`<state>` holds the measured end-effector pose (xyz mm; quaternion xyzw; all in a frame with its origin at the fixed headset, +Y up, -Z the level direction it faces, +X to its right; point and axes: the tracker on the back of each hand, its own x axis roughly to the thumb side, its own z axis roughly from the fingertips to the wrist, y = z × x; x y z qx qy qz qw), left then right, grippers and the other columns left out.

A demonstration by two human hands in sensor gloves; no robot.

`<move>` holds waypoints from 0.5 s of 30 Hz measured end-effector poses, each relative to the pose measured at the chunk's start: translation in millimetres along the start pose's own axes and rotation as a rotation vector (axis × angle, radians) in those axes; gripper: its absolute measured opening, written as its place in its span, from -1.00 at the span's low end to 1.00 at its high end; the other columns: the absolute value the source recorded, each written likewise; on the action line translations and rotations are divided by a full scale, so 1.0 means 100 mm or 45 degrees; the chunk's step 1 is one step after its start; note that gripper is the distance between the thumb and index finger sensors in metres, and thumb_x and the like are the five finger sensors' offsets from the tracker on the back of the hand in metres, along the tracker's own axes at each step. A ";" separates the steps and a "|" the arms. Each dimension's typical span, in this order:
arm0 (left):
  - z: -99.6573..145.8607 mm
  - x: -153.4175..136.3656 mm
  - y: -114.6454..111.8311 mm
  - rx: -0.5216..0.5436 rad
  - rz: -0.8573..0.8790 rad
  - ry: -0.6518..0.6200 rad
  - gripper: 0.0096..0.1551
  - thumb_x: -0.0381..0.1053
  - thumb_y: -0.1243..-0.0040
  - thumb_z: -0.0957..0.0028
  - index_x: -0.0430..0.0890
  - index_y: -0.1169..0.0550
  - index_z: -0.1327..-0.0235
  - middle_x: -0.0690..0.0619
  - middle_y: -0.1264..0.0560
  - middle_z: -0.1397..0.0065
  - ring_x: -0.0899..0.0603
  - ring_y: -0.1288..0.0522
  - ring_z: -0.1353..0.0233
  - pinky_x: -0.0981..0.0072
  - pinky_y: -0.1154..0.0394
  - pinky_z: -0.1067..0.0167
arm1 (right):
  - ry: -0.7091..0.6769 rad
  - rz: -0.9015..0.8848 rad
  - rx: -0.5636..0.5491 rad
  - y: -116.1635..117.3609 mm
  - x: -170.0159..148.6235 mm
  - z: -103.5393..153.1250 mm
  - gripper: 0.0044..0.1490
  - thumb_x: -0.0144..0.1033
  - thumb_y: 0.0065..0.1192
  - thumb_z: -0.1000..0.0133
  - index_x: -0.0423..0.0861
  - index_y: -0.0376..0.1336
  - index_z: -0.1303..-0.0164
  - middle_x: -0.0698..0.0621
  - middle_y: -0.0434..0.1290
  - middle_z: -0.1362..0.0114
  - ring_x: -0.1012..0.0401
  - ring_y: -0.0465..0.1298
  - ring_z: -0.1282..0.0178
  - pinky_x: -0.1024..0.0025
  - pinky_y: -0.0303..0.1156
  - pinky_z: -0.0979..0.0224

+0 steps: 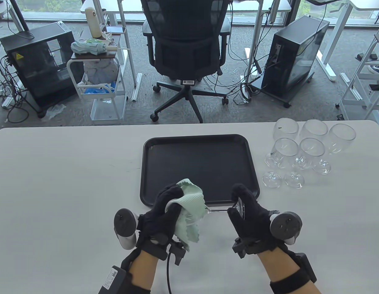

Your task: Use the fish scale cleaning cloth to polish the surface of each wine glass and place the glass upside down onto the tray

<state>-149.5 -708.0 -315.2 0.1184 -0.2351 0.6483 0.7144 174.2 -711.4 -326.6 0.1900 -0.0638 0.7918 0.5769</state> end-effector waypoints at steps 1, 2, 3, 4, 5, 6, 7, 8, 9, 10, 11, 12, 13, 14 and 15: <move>0.01 -0.01 0.02 0.025 -0.046 -0.012 -0.34 0.48 -0.16 -0.11 0.25 -0.41 -0.42 0.03 -0.21 -0.66 -0.26 -0.31 -0.55 -0.23 -0.58 -0.16 | 0.107 -0.070 0.081 0.01 -0.03 0.01 0.03 0.44 0.04 -0.13 0.02 -0.10 -0.63 -0.27 0.27 -0.42 -0.02 0.55 0.14 0.27 0.61 0.25; 0.01 -0.03 0.03 0.034 -0.042 0.002 -0.35 0.48 -0.16 -0.10 0.24 -0.42 -0.40 0.03 -0.24 -0.64 -0.26 -0.34 -0.53 -0.22 -0.60 -0.13 | 0.038 -0.101 0.123 0.01 -0.02 0.00 0.05 0.41 0.09 -0.15 0.01 -0.13 -0.64 -0.31 0.21 -0.46 -0.10 0.52 0.08 0.17 0.59 0.17; 0.00 -0.03 0.03 0.010 0.020 0.002 -0.36 0.45 -0.17 -0.12 0.22 -0.43 -0.41 0.01 -0.23 -0.65 -0.28 -0.32 -0.54 -0.25 -0.58 -0.14 | -0.050 -0.002 0.084 0.00 0.01 0.00 0.08 0.41 0.09 -0.15 0.01 -0.18 -0.65 -0.31 0.19 -0.50 -0.12 0.52 0.03 0.13 0.60 0.12; 0.00 -0.03 0.04 0.005 0.029 0.017 -0.36 0.44 -0.17 -0.13 0.22 -0.42 -0.42 0.01 -0.21 -0.65 -0.29 -0.30 -0.55 -0.27 -0.56 -0.16 | -0.123 0.073 0.040 0.01 0.04 0.01 0.10 0.39 0.12 -0.13 0.04 -0.23 -0.65 -0.30 0.15 -0.55 -0.13 0.52 0.00 0.10 0.60 0.09; 0.00 -0.03 0.05 0.027 0.021 0.032 -0.37 0.45 -0.15 -0.14 0.22 -0.42 -0.41 0.01 -0.22 -0.65 -0.28 -0.31 -0.55 -0.26 -0.57 -0.15 | -0.274 0.235 -0.015 0.01 0.10 0.02 0.14 0.36 0.19 -0.10 0.09 -0.29 -0.63 -0.26 0.07 -0.62 -0.15 0.52 -0.05 0.07 0.60 0.03; -0.01 -0.05 0.06 0.038 0.048 0.036 -0.37 0.45 -0.15 -0.14 0.22 -0.42 -0.41 0.01 -0.22 -0.65 -0.28 -0.33 -0.54 -0.25 -0.59 -0.14 | -0.412 0.401 -0.033 0.01 0.14 0.03 0.15 0.35 0.19 -0.10 0.10 -0.32 -0.61 -0.24 0.05 -0.63 -0.13 0.52 -0.09 0.10 0.61 0.00; -0.01 -0.07 0.06 0.019 0.105 0.064 -0.37 0.45 -0.14 -0.14 0.21 -0.42 -0.42 0.01 -0.22 -0.65 -0.28 -0.32 -0.54 -0.25 -0.59 -0.14 | -0.582 0.578 -0.075 0.01 0.19 0.07 0.17 0.33 0.19 -0.11 0.10 -0.38 -0.59 -0.21 0.01 -0.64 -0.09 0.52 -0.15 0.12 0.62 -0.07; 0.00 -0.08 0.05 0.000 0.143 0.085 -0.37 0.45 -0.13 -0.15 0.21 -0.42 -0.42 0.00 -0.21 -0.66 -0.29 -0.32 -0.55 -0.26 -0.58 -0.14 | -0.656 0.632 -0.123 0.00 0.21 0.09 0.17 0.33 0.18 -0.11 0.08 -0.38 -0.58 -0.20 0.03 -0.63 -0.06 0.53 -0.15 0.16 0.64 -0.08; 0.00 -0.09 0.04 -0.020 0.177 0.090 -0.37 0.44 -0.12 -0.17 0.21 -0.41 -0.43 0.00 -0.20 -0.66 -0.29 -0.30 -0.55 -0.27 -0.57 -0.16 | -0.669 0.615 -0.150 0.00 0.22 0.10 0.16 0.34 0.17 -0.11 0.08 -0.38 -0.58 -0.20 0.05 -0.62 -0.05 0.54 -0.12 0.19 0.65 -0.06; 0.00 -0.09 0.03 -0.010 0.176 0.088 -0.37 0.44 -0.11 -0.17 0.21 -0.40 -0.44 0.00 -0.20 -0.66 -0.29 -0.30 -0.55 -0.26 -0.57 -0.15 | -0.623 0.524 -0.164 0.00 0.21 0.10 0.11 0.32 0.16 -0.12 0.10 -0.33 -0.59 -0.20 0.12 -0.57 -0.06 0.54 -0.09 0.21 0.65 -0.01; 0.00 -0.10 0.03 0.012 0.159 0.105 -0.37 0.45 -0.10 -0.17 0.21 -0.41 -0.43 0.00 -0.22 -0.65 -0.29 -0.32 -0.54 -0.25 -0.58 -0.14 | -0.532 0.411 -0.150 0.00 0.18 0.07 0.03 0.30 0.15 -0.13 0.13 -0.25 -0.60 -0.20 0.16 -0.54 -0.06 0.54 -0.04 0.24 0.64 0.04; 0.00 -0.11 0.03 0.014 0.159 0.118 -0.38 0.45 -0.07 -0.18 0.22 -0.41 -0.43 0.00 -0.22 -0.65 -0.29 -0.32 -0.54 -0.24 -0.60 -0.13 | -0.433 0.308 -0.108 0.00 0.16 0.06 -0.04 0.31 0.11 -0.14 0.17 -0.18 -0.61 -0.18 0.17 -0.53 -0.06 0.52 -0.02 0.24 0.61 0.08; 0.00 -0.13 0.04 0.008 0.192 0.111 -0.39 0.44 -0.04 -0.19 0.20 -0.42 -0.44 0.00 -0.22 -0.66 -0.29 -0.32 -0.55 -0.25 -0.59 -0.15 | -0.316 0.163 -0.090 -0.02 0.13 0.05 -0.05 0.35 0.09 -0.14 0.18 -0.14 -0.62 -0.19 0.19 -0.52 -0.06 0.52 0.02 0.23 0.59 0.12; 0.00 -0.14 0.05 0.009 0.220 0.118 -0.40 0.41 -0.04 -0.20 0.18 -0.42 -0.43 -0.01 -0.23 -0.65 -0.30 -0.31 -0.56 -0.28 -0.56 -0.20 | -0.250 0.091 -0.092 -0.04 0.13 0.04 -0.02 0.39 0.11 -0.12 0.15 -0.10 -0.64 -0.21 0.22 -0.50 -0.07 0.52 0.04 0.21 0.58 0.15; -0.01 -0.15 0.06 0.027 0.260 0.140 -0.41 0.38 -0.04 -0.22 0.15 -0.41 -0.43 -0.01 -0.23 -0.65 -0.29 -0.30 -0.58 -0.31 -0.52 -0.27 | -0.220 0.101 -0.112 -0.07 0.15 0.04 0.00 0.41 0.11 -0.13 0.13 -0.11 -0.65 -0.22 0.24 -0.49 -0.07 0.52 0.06 0.21 0.58 0.16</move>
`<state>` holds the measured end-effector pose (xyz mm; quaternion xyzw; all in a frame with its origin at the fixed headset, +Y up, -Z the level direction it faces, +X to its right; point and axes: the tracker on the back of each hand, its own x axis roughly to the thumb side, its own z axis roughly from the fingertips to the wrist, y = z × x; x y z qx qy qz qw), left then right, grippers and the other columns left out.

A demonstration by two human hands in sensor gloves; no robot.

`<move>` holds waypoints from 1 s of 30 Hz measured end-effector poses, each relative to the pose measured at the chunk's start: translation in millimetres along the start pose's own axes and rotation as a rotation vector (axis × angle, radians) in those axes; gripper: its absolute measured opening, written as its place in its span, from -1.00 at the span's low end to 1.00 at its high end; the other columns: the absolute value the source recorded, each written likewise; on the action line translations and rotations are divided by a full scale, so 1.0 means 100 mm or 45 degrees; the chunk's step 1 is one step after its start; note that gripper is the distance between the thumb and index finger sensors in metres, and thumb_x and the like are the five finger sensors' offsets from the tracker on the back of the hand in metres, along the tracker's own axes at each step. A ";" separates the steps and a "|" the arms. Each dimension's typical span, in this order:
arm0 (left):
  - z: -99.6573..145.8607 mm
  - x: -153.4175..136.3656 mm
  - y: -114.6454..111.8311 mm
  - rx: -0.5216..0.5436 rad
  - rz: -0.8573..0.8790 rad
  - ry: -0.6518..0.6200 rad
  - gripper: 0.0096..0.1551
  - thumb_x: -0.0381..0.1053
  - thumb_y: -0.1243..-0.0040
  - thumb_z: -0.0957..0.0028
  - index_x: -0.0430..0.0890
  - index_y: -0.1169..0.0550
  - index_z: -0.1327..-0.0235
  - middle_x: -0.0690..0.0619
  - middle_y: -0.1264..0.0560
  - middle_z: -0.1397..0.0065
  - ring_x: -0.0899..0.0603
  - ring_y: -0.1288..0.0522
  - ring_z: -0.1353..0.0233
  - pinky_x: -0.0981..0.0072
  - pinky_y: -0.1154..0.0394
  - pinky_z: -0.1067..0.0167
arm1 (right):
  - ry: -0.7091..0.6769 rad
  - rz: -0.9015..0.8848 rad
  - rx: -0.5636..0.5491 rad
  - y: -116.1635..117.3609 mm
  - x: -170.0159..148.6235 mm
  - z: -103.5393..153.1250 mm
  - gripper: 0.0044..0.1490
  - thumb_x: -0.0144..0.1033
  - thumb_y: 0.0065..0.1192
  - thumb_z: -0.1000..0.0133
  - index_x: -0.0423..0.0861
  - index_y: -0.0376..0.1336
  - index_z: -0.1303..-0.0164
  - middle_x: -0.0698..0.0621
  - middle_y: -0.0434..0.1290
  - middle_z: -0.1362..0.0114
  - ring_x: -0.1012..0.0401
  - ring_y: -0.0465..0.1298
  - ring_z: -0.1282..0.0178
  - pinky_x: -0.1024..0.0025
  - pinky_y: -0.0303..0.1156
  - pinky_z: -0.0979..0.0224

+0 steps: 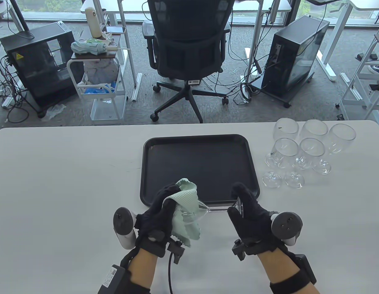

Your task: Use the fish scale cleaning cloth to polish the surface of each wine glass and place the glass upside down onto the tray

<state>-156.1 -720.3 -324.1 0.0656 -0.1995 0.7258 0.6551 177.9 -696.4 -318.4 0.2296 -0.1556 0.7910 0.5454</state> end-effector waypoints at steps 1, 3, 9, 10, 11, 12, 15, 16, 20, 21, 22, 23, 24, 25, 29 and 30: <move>-0.01 0.00 0.03 0.047 0.047 -0.001 -0.44 0.33 -0.04 -0.23 0.12 -0.44 -0.41 -0.01 -0.24 -0.65 -0.28 -0.30 -0.59 -0.33 -0.48 -0.32 | 0.005 0.054 -0.030 -0.06 0.03 -0.02 0.03 0.42 0.10 -0.14 0.12 -0.16 -0.65 -0.23 0.26 -0.48 -0.05 0.53 0.07 0.23 0.59 0.18; -0.02 0.00 0.08 0.117 0.080 0.003 -0.47 0.28 -0.08 -0.22 0.08 -0.48 -0.36 -0.01 -0.28 -0.63 -0.28 -0.34 -0.57 -0.35 -0.46 -0.34 | 0.039 0.097 -0.074 -0.18 0.11 -0.04 0.09 0.42 0.07 -0.17 0.13 -0.31 -0.65 -0.23 0.26 -0.48 -0.04 0.54 0.08 0.25 0.59 0.18; -0.07 0.02 0.19 0.104 0.111 -0.009 -0.48 0.28 -0.05 -0.24 0.09 -0.46 -0.37 0.00 -0.28 -0.64 -0.27 -0.34 -0.58 -0.35 -0.43 -0.37 | 0.052 0.733 -0.230 -0.42 0.45 -0.36 0.13 0.44 0.13 -0.21 0.14 -0.37 -0.63 -0.22 0.22 -0.51 -0.01 0.51 0.01 0.27 0.57 0.11; -0.07 0.02 0.20 0.103 0.116 -0.009 -0.48 0.29 -0.04 -0.25 0.10 -0.46 -0.38 0.00 -0.28 -0.64 -0.27 -0.34 -0.58 -0.34 -0.43 -0.37 | 0.074 0.866 -0.193 -0.36 0.46 -0.53 0.14 0.44 0.15 -0.20 0.15 -0.38 -0.61 -0.21 0.18 -0.52 -0.02 0.49 -0.02 0.25 0.56 0.07; -0.06 0.01 0.21 0.112 0.138 -0.007 -0.48 0.29 -0.04 -0.25 0.09 -0.46 -0.38 0.00 -0.28 -0.64 -0.27 -0.34 -0.58 -0.35 -0.43 -0.37 | 0.074 1.006 -0.152 -0.29 0.42 -0.71 0.14 0.43 0.16 -0.19 0.14 -0.38 -0.59 -0.22 0.17 -0.53 -0.02 0.48 -0.03 0.24 0.56 0.06; -0.06 0.02 0.21 0.114 0.147 -0.004 -0.48 0.28 -0.06 -0.24 0.09 -0.47 -0.37 -0.01 -0.29 -0.63 -0.28 -0.34 -0.57 -0.35 -0.43 -0.36 | 0.092 1.099 -0.107 -0.24 0.40 -0.82 0.14 0.43 0.16 -0.19 0.12 -0.40 -0.56 -0.22 0.15 -0.52 -0.03 0.48 -0.03 0.24 0.56 0.06; -0.06 0.03 0.21 0.094 0.136 -0.009 -0.48 0.28 -0.04 -0.25 0.09 -0.46 -0.38 0.00 -0.27 -0.64 -0.28 -0.33 -0.58 -0.35 -0.42 -0.37 | 0.096 1.361 -0.032 -0.03 0.28 -1.22 0.12 0.44 0.17 -0.17 0.12 -0.38 -0.50 -0.21 0.12 -0.53 -0.02 0.46 -0.06 0.24 0.55 0.03; -0.06 0.04 0.20 0.099 0.141 -0.009 -0.48 0.28 -0.04 -0.25 0.09 -0.46 -0.38 0.00 -0.28 -0.64 -0.28 -0.34 -0.58 -0.35 -0.43 -0.37 | 0.107 1.424 -0.013 0.04 0.23 -1.32 0.11 0.44 0.18 -0.16 0.11 -0.37 -0.48 -0.21 0.12 -0.53 -0.02 0.46 -0.07 0.24 0.55 0.03; -0.05 0.07 0.20 0.097 0.140 -0.022 -0.48 0.28 -0.04 -0.25 0.09 -0.46 -0.38 0.00 -0.28 -0.64 -0.28 -0.34 -0.58 -0.35 -0.43 -0.37 | 0.250 1.569 0.007 0.22 -0.03 -1.67 0.07 0.44 0.18 -0.15 0.11 -0.31 -0.45 -0.21 0.10 -0.54 -0.03 0.46 -0.09 0.22 0.55 0.00; -0.05 0.08 0.21 0.092 0.149 -0.027 -0.48 0.28 -0.04 -0.25 0.09 -0.46 -0.38 0.00 -0.28 -0.64 -0.28 -0.34 -0.58 -0.35 -0.43 -0.37 | 0.311 1.568 0.015 0.25 -0.13 -1.73 0.05 0.43 0.19 -0.15 0.10 -0.29 -0.45 -0.22 0.09 -0.54 -0.04 0.45 -0.10 0.21 0.54 0.00; -0.05 0.09 0.20 0.085 0.162 -0.033 -0.48 0.28 -0.04 -0.25 0.09 -0.46 -0.38 -0.01 -0.28 -0.64 -0.28 -0.33 -0.58 -0.36 -0.42 -0.37 | 0.360 1.580 0.014 0.26 -0.21 -1.76 0.05 0.43 0.19 -0.15 0.10 -0.28 -0.45 -0.22 0.09 -0.54 -0.04 0.45 -0.10 0.21 0.54 0.00; -0.05 0.09 0.20 0.085 0.159 -0.036 -0.48 0.28 -0.04 -0.26 0.09 -0.46 -0.39 0.00 -0.28 -0.65 -0.28 -0.33 -0.58 -0.36 -0.42 -0.37 | 0.391 1.589 0.004 0.27 -0.28 -1.79 0.04 0.43 0.20 -0.15 0.10 -0.27 -0.44 -0.22 0.10 -0.54 -0.04 0.46 -0.10 0.21 0.55 0.00; -0.05 0.10 0.21 0.088 0.155 -0.040 -0.48 0.28 -0.04 -0.25 0.09 -0.47 -0.38 0.00 -0.28 -0.64 -0.28 -0.34 -0.58 -0.35 -0.43 -0.37 | 0.431 1.601 0.003 0.28 -0.37 -1.84 0.03 0.43 0.20 -0.14 0.09 -0.26 -0.44 -0.22 0.09 -0.54 -0.04 0.45 -0.10 0.21 0.54 -0.01; -0.05 0.11 0.21 0.086 0.157 -0.042 -0.48 0.28 -0.04 -0.25 0.09 -0.47 -0.38 0.00 -0.28 -0.64 -0.28 -0.34 -0.58 -0.36 -0.42 -0.37 | 0.455 1.609 0.005 0.28 -0.42 -1.86 0.03 0.43 0.21 -0.14 0.09 -0.24 -0.44 -0.22 0.09 -0.54 -0.04 0.45 -0.10 0.20 0.54 -0.01; -0.05 0.10 0.21 0.079 0.163 -0.045 -0.48 0.28 -0.04 -0.26 0.09 -0.47 -0.38 -0.01 -0.28 -0.64 -0.28 -0.33 -0.58 -0.36 -0.42 -0.37 | 0.521 1.652 -0.022 0.24 -0.53 -2.05 -0.02 0.43 0.23 -0.14 0.09 -0.16 -0.44 -0.22 0.10 -0.54 -0.05 0.46 -0.11 0.21 0.55 -0.01; -0.04 0.10 0.20 0.076 0.155 -0.043 -0.48 0.28 -0.04 -0.26 0.09 -0.46 -0.39 0.00 -0.28 -0.65 -0.28 -0.33 -0.58 -0.35 -0.42 -0.37 | 0.557 1.648 -0.029 0.23 -0.54 -2.09 -0.03 0.42 0.23 -0.13 0.10 -0.15 -0.44 -0.21 0.10 -0.55 -0.04 0.46 -0.12 0.21 0.55 -0.02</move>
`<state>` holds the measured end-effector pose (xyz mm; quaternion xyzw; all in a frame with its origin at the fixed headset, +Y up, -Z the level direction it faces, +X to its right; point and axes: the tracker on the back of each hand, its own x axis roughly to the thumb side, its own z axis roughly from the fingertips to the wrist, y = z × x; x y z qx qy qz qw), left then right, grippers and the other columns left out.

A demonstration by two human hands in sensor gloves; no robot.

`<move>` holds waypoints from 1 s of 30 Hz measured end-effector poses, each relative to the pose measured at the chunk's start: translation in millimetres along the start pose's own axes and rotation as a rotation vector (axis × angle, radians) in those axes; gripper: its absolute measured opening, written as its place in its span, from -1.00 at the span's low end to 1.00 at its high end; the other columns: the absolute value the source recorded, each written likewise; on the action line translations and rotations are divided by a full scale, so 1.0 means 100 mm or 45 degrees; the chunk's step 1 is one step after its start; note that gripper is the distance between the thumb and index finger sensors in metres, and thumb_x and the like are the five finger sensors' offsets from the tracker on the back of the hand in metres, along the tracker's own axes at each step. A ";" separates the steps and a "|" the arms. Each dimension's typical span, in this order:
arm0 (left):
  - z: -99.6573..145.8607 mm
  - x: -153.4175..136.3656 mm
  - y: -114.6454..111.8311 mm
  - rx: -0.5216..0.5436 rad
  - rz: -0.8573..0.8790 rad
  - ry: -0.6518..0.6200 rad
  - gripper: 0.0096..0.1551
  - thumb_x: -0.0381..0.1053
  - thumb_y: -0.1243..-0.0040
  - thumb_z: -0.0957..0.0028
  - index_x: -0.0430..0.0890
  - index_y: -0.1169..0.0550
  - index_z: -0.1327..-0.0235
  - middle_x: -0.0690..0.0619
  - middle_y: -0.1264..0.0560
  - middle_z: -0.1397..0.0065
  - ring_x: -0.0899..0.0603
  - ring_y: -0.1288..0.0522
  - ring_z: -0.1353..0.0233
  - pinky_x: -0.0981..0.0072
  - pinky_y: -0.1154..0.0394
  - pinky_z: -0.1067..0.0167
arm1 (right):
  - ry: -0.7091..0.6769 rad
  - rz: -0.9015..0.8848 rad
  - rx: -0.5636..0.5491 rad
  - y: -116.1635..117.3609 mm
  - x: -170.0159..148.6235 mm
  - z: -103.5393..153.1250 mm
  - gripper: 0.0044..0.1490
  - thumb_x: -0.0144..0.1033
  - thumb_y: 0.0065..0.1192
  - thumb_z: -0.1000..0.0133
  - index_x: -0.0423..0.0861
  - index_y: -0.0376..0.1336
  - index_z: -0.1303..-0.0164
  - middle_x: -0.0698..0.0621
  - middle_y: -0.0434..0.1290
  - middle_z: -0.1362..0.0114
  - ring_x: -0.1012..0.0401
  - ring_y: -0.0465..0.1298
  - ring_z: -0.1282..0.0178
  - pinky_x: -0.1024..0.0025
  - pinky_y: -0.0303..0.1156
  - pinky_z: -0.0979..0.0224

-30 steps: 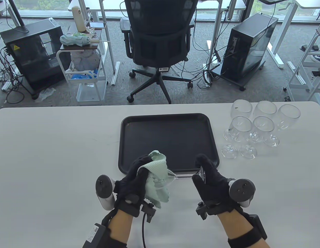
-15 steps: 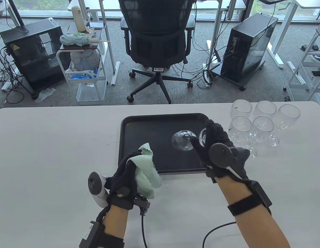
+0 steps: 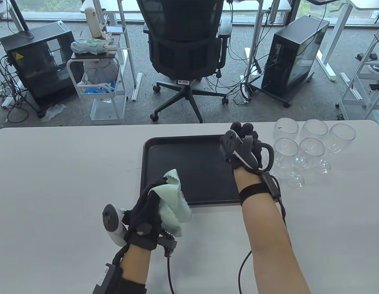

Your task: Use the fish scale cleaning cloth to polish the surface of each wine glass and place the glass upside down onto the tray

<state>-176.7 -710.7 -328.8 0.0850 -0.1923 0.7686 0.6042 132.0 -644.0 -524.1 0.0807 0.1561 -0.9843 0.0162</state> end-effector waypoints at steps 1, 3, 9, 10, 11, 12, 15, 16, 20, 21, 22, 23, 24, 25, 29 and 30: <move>0.00 0.00 0.00 0.001 0.000 0.003 -0.48 0.28 -0.04 -0.25 0.09 -0.47 -0.38 0.00 -0.28 -0.64 -0.28 -0.33 -0.58 -0.36 -0.42 -0.37 | 0.002 -0.017 0.011 0.00 0.01 -0.05 -0.04 0.41 0.24 -0.13 0.11 -0.14 -0.45 -0.21 0.10 -0.56 -0.05 0.45 -0.14 0.19 0.54 -0.04; 0.00 -0.01 0.00 0.003 0.003 0.010 -0.48 0.28 -0.04 -0.25 0.09 -0.47 -0.39 0.00 -0.28 -0.65 -0.28 -0.33 -0.58 -0.36 -0.42 -0.37 | -0.004 -0.002 0.008 -0.01 0.06 -0.12 -0.06 0.40 0.25 -0.13 0.11 -0.09 -0.47 -0.22 0.11 -0.59 -0.07 0.45 -0.20 0.15 0.55 -0.10; 0.00 0.00 0.02 0.015 -0.047 0.010 -0.48 0.28 -0.04 -0.25 0.09 -0.47 -0.39 0.00 -0.28 -0.65 -0.29 -0.30 -0.61 -0.37 -0.41 -0.38 | 0.053 -0.037 0.150 0.11 0.12 -0.23 -0.05 0.29 0.14 -0.18 0.15 -0.12 -0.68 -0.13 -0.15 -0.76 -0.23 0.08 -0.63 -0.16 0.31 -0.46; 0.00 0.00 0.02 0.013 -0.045 0.009 -0.47 0.28 -0.04 -0.25 0.08 -0.47 -0.39 -0.01 -0.28 -0.65 -0.29 -0.29 -0.62 -0.38 -0.40 -0.39 | 0.045 -0.039 0.151 0.11 0.11 -0.23 -0.02 0.31 0.15 -0.17 0.18 -0.16 -0.68 -0.13 -0.21 -0.75 -0.23 0.05 -0.64 -0.17 0.29 -0.47; 0.00 0.00 0.03 0.015 -0.046 0.007 -0.48 0.28 -0.05 -0.25 0.08 -0.47 -0.39 -0.01 -0.29 -0.65 -0.30 -0.29 -0.62 -0.38 -0.40 -0.39 | 0.034 -0.022 0.135 0.10 0.11 -0.20 0.04 0.33 0.16 -0.17 0.20 -0.26 -0.66 -0.13 -0.30 -0.74 -0.23 0.00 -0.65 -0.18 0.26 -0.49; 0.01 0.01 0.03 0.015 -0.048 0.004 -0.48 0.28 -0.04 -0.25 0.08 -0.47 -0.39 0.00 -0.29 -0.65 -0.30 -0.29 -0.62 -0.38 -0.40 -0.39 | 0.020 -0.005 0.104 0.07 0.11 -0.15 0.07 0.35 0.15 -0.16 0.20 -0.30 -0.65 -0.13 -0.31 -0.73 -0.23 0.00 -0.65 -0.18 0.25 -0.49; 0.01 0.03 0.03 0.015 -0.044 -0.007 -0.47 0.28 -0.04 -0.25 0.08 -0.47 -0.39 0.00 -0.29 -0.65 -0.30 -0.29 -0.62 -0.38 -0.40 -0.39 | -0.086 -0.096 0.041 -0.07 0.12 0.05 0.08 0.38 0.15 -0.15 0.17 -0.27 -0.66 -0.12 -0.28 -0.74 -0.22 0.01 -0.65 -0.17 0.26 -0.49; 0.01 0.03 0.02 0.015 -0.041 -0.008 -0.47 0.28 -0.04 -0.25 0.08 -0.47 -0.39 0.00 -0.29 -0.65 -0.30 -0.28 -0.62 -0.38 -0.40 -0.39 | -0.124 -0.156 0.039 -0.10 0.12 0.11 0.07 0.37 0.16 -0.15 0.16 -0.24 -0.66 -0.11 -0.25 -0.74 -0.22 0.03 -0.64 -0.17 0.26 -0.49; 0.01 0.03 0.03 0.012 -0.032 -0.014 -0.47 0.27 -0.04 -0.26 0.05 -0.48 -0.38 0.01 -0.34 -0.62 -0.29 -0.32 -0.60 -0.36 -0.42 -0.38 | -0.261 -0.444 0.022 -0.24 -0.10 0.62 -0.06 0.38 0.19 -0.13 0.08 0.08 -0.61 -0.11 0.12 -0.71 -0.19 0.27 -0.56 -0.12 0.39 -0.41; 0.01 0.03 0.02 0.015 -0.033 -0.015 -0.47 0.27 -0.03 -0.25 0.05 -0.48 -0.38 0.01 -0.34 -0.62 -0.29 -0.32 -0.60 -0.36 -0.42 -0.38 | -0.263 -0.489 0.035 -0.22 -0.16 0.69 -0.12 0.37 0.21 -0.12 0.06 0.19 -0.54 -0.11 0.22 -0.66 -0.19 0.32 -0.52 -0.11 0.41 -0.39; 0.00 0.03 0.02 0.018 -0.031 -0.018 -0.47 0.27 -0.04 -0.25 0.05 -0.48 -0.38 0.01 -0.34 -0.62 -0.29 -0.32 -0.60 -0.36 -0.41 -0.38 | -0.232 -0.539 0.102 -0.17 -0.34 0.85 -0.15 0.37 0.22 -0.12 0.05 0.25 -0.49 -0.11 0.30 -0.62 -0.17 0.40 -0.45 -0.08 0.45 -0.35; 0.00 0.03 0.02 0.012 -0.030 -0.020 -0.47 0.27 -0.03 -0.25 0.04 -0.48 -0.38 0.01 -0.34 -0.62 -0.29 -0.32 -0.60 -0.36 -0.41 -0.38 | -0.212 -0.582 0.136 -0.12 -0.46 0.92 -0.17 0.37 0.22 -0.11 0.04 0.29 -0.45 -0.12 0.37 -0.56 -0.15 0.48 -0.37 -0.04 0.50 -0.29; 0.00 0.03 0.02 0.007 -0.028 -0.020 -0.46 0.27 -0.03 -0.26 0.04 -0.48 -0.38 0.01 -0.34 -0.62 -0.29 -0.32 -0.60 -0.36 -0.41 -0.39 | -0.176 -0.640 0.184 -0.06 -0.59 1.01 -0.18 0.37 0.23 -0.11 0.03 0.32 -0.42 -0.12 0.40 -0.54 -0.15 0.49 -0.34 -0.03 0.51 -0.27; 0.00 0.03 0.02 0.019 -0.019 -0.022 -0.46 0.27 -0.03 -0.25 0.04 -0.48 -0.38 0.01 -0.35 -0.62 -0.29 -0.32 -0.60 -0.36 -0.41 -0.39 | -0.117 -0.725 0.238 0.04 -0.81 1.13 -0.19 0.35 0.25 -0.11 0.01 0.33 -0.40 -0.13 0.41 -0.53 -0.16 0.49 -0.34 -0.05 0.50 -0.28; 0.02 0.03 0.02 0.022 -0.009 -0.024 -0.46 0.27 -0.02 -0.25 0.03 -0.48 -0.38 0.02 -0.36 -0.61 -0.29 -0.32 -0.60 -0.37 -0.40 -0.39 | 0.020 -0.661 0.265 0.30 -1.56 1.47 -0.20 0.35 0.27 -0.10 0.01 0.34 -0.38 -0.12 0.44 -0.50 -0.14 0.52 -0.30 -0.02 0.52 -0.25; 0.02 0.03 0.03 0.024 -0.004 -0.025 -0.46 0.27 -0.02 -0.25 0.03 -0.48 -0.38 0.01 -0.36 -0.61 -0.29 -0.32 -0.60 -0.37 -0.40 -0.39 | 0.055 -0.643 0.270 0.34 -1.68 1.50 -0.19 0.35 0.27 -0.10 0.01 0.34 -0.38 -0.13 0.44 -0.50 -0.14 0.52 -0.30 -0.02 0.53 -0.25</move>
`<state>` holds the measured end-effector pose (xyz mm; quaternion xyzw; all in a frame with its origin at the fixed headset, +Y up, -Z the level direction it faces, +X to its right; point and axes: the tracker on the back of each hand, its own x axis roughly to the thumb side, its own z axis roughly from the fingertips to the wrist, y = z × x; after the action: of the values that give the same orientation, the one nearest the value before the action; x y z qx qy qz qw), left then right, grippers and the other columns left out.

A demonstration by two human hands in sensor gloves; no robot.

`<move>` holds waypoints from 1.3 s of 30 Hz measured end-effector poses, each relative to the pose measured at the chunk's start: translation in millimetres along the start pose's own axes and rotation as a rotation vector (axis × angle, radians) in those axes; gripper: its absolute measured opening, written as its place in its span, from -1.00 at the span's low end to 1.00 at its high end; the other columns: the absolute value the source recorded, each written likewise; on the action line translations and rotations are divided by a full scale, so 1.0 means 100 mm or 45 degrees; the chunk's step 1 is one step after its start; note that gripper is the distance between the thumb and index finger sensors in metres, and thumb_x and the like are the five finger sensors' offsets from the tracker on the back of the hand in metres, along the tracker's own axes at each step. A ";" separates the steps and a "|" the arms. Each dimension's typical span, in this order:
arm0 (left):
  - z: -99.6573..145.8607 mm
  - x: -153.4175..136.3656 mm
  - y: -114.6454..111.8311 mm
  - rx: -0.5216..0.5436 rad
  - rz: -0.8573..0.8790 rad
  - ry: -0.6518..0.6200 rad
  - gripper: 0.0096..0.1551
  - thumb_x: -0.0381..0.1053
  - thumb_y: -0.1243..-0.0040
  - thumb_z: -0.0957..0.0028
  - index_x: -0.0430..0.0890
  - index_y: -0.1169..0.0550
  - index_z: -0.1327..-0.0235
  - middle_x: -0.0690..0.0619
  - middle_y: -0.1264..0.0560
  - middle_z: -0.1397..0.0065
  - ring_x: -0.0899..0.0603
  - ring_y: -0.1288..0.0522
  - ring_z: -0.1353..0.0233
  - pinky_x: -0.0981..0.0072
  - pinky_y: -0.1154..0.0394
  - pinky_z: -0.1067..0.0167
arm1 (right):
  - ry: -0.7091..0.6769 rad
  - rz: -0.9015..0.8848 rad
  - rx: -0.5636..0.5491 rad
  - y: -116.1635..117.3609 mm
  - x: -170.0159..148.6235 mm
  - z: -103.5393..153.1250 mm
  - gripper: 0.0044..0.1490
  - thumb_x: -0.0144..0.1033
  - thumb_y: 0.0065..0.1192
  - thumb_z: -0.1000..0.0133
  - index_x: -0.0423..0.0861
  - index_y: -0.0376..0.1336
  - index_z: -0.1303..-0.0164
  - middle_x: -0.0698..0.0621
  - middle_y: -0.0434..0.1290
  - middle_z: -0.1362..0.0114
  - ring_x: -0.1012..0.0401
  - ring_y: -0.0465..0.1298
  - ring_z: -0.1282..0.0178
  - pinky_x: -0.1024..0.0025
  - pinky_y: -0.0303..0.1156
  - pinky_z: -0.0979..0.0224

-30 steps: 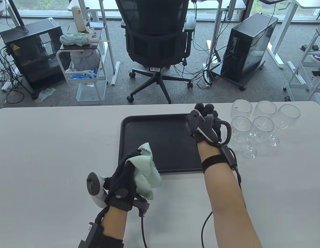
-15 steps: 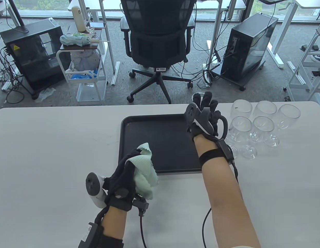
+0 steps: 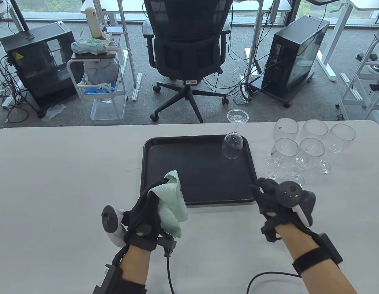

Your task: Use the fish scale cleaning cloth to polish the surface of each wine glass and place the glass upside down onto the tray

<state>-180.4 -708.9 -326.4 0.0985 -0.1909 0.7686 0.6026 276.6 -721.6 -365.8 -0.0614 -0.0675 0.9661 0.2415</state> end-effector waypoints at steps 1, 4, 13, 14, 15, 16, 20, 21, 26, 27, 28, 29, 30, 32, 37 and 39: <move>0.00 0.00 0.00 -0.002 0.003 -0.002 -0.46 0.26 -0.02 -0.25 0.03 -0.48 -0.38 0.01 -0.36 -0.61 -0.29 -0.32 -0.60 -0.37 -0.40 -0.39 | 0.081 0.006 -0.014 -0.04 -0.21 0.03 -0.17 0.35 0.27 -0.10 -0.01 0.32 -0.40 -0.14 0.43 -0.51 -0.15 0.50 -0.31 -0.03 0.51 -0.26; 0.00 0.02 0.01 0.001 0.010 -0.010 -0.46 0.26 -0.02 -0.25 0.03 -0.48 -0.38 0.01 -0.36 -0.61 -0.29 -0.32 -0.60 -0.37 -0.39 -0.39 | 0.332 -0.036 -0.010 -0.10 -0.66 -0.01 -0.10 0.38 0.29 -0.09 -0.02 0.25 -0.46 -0.16 0.36 -0.55 -0.17 0.45 -0.37 -0.05 0.48 -0.31; -0.02 -0.01 0.04 0.008 0.037 0.000 -0.45 0.26 -0.02 -0.25 0.03 -0.48 -0.39 0.02 -0.36 -0.61 -0.29 -0.30 -0.61 -0.38 -0.38 -0.41 | 0.728 -0.377 -0.115 0.07 -1.11 -0.56 0.21 0.37 0.43 -0.02 0.02 -0.12 -0.63 -0.18 -0.05 -0.72 -0.24 -0.01 -0.62 -0.23 0.12 -0.52; -0.02 -0.01 0.05 0.011 0.035 0.003 -0.45 0.26 -0.02 -0.26 0.03 -0.48 -0.39 0.02 -0.36 -0.61 -0.29 -0.30 -0.61 -0.38 -0.38 -0.41 | 0.736 -0.373 -0.119 0.08 -1.11 -0.60 0.21 0.37 0.43 -0.01 0.03 -0.11 -0.63 -0.17 -0.05 -0.72 -0.23 -0.02 -0.63 -0.24 0.10 -0.52; -0.02 -0.02 0.06 0.015 0.026 0.006 -0.45 0.26 -0.02 -0.25 0.03 -0.48 -0.39 0.02 -0.36 -0.61 -0.29 -0.30 -0.61 -0.38 -0.38 -0.40 | 0.764 -0.381 -0.123 0.09 -1.12 -0.66 0.19 0.36 0.44 -0.01 0.05 -0.09 -0.63 -0.18 -0.05 -0.72 -0.24 -0.03 -0.63 -0.25 0.08 -0.52; -0.02 -0.02 0.06 0.016 0.024 0.007 -0.45 0.27 -0.01 -0.25 0.03 -0.48 -0.39 0.02 -0.36 -0.61 -0.29 -0.30 -0.61 -0.38 -0.38 -0.41 | 0.775 -0.402 -0.132 0.11 -1.12 -0.71 0.15 0.34 0.47 0.00 0.07 -0.04 -0.62 -0.18 -0.04 -0.72 -0.24 -0.07 -0.63 -0.27 0.04 -0.51; -0.01 -0.01 0.10 0.033 0.037 0.002 -0.46 0.26 -0.02 -0.26 0.03 -0.48 -0.39 0.02 -0.36 -0.61 -0.29 -0.30 -0.62 -0.38 -0.37 -0.41 | 0.831 -0.511 -0.144 0.15 -1.11 -0.85 0.02 0.29 0.50 0.00 0.14 0.09 -0.57 -0.22 -0.07 -0.71 -0.24 -0.19 -0.62 -0.31 -0.10 -0.50; -0.01 0.00 0.10 0.036 0.040 -0.001 -0.45 0.27 -0.01 -0.26 0.03 -0.48 -0.39 0.02 -0.36 -0.61 -0.28 -0.30 -0.62 -0.38 -0.37 -0.41 | 0.851 -0.525 -0.144 0.16 -1.10 -0.87 -0.01 0.29 0.50 -0.01 0.15 0.11 -0.56 -0.22 -0.07 -0.71 -0.24 -0.21 -0.61 -0.31 -0.12 -0.50; -0.01 0.03 0.11 0.035 0.049 -0.012 -0.45 0.27 -0.01 -0.26 0.03 -0.48 -0.39 0.02 -0.36 -0.61 -0.28 -0.30 -0.62 -0.38 -0.37 -0.41 | 0.878 -0.557 -0.184 0.21 -1.10 -0.95 -0.26 0.16 0.50 -0.05 0.18 0.27 -0.40 -0.24 -0.03 -0.70 -0.25 -0.21 -0.60 -0.28 -0.17 -0.49; -0.01 0.03 0.11 0.034 0.048 -0.013 -0.45 0.27 -0.01 -0.26 0.03 -0.48 -0.39 0.02 -0.37 -0.61 -0.29 -0.29 -0.62 -0.38 -0.37 -0.41 | 0.882 -0.559 -0.197 0.21 -1.10 -0.95 -0.33 0.13 0.49 -0.06 0.18 0.31 -0.35 -0.24 -0.01 -0.69 -0.24 -0.20 -0.60 -0.27 -0.15 -0.49; -0.01 0.02 0.11 0.031 0.045 -0.014 -0.45 0.27 -0.01 -0.26 0.03 -0.48 -0.39 0.02 -0.36 -0.61 -0.28 -0.29 -0.62 -0.38 -0.37 -0.42 | 0.886 -0.568 -0.207 0.21 -1.10 -0.95 -0.37 0.11 0.49 -0.07 0.18 0.33 -0.32 -0.24 0.00 -0.68 -0.24 -0.19 -0.60 -0.26 -0.16 -0.49; -0.01 0.02 0.11 0.031 0.045 -0.014 -0.45 0.27 -0.01 -0.26 0.03 -0.48 -0.39 0.02 -0.36 -0.61 -0.28 -0.29 -0.62 -0.38 -0.37 -0.41 | 0.887 -0.571 -0.209 0.21 -1.10 -0.95 -0.39 0.09 0.48 -0.08 0.17 0.33 -0.32 -0.24 0.02 -0.68 -0.24 -0.17 -0.60 -0.26 -0.16 -0.49; -0.01 0.02 0.12 0.032 0.047 -0.014 -0.45 0.27 -0.01 -0.26 0.03 -0.48 -0.39 0.02 -0.37 -0.61 -0.29 -0.29 -0.62 -0.38 -0.37 -0.41 | 0.885 -0.576 -0.218 0.21 -1.11 -0.93 -0.40 0.07 0.48 -0.08 0.18 0.34 -0.31 -0.24 0.04 -0.67 -0.24 -0.16 -0.60 -0.26 -0.15 -0.49; -0.01 0.02 0.11 0.028 0.047 -0.015 -0.45 0.27 -0.01 -0.26 0.03 -0.48 -0.39 0.02 -0.36 -0.61 -0.28 -0.29 -0.62 -0.38 -0.37 -0.42 | 0.881 -0.618 -0.242 0.19 -1.14 -0.89 -0.42 0.02 0.49 -0.07 0.17 0.35 -0.29 -0.24 0.07 -0.66 -0.24 -0.13 -0.60 -0.23 -0.13 -0.50; -0.02 0.01 0.10 0.016 0.046 -0.019 -0.45 0.27 0.00 -0.26 0.04 -0.47 -0.40 0.03 -0.36 -0.62 -0.28 -0.29 -0.62 -0.38 -0.36 -0.42 | 0.794 -0.687 -0.285 0.05 -1.25 -0.69 -0.46 -0.04 0.43 -0.11 0.18 0.33 -0.31 -0.19 0.14 -0.65 -0.23 -0.08 -0.62 -0.33 -0.08 -0.48; -0.01 0.01 0.09 0.011 0.048 -0.023 -0.45 0.28 0.00 -0.26 0.05 -0.47 -0.40 0.03 -0.35 -0.62 -0.28 -0.28 -0.63 -0.38 -0.35 -0.43 | 0.674 -0.757 -0.334 -0.09 -1.28 -0.59 -0.46 -0.07 0.39 -0.13 0.17 0.31 -0.33 -0.16 0.22 -0.62 -0.21 -0.07 -0.64 -0.36 -0.10 -0.47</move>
<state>-189.5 -709.8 -329.0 0.1045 -0.1949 0.7797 0.5859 401.6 -768.9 -410.9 -0.3156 -0.1405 0.7883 0.5091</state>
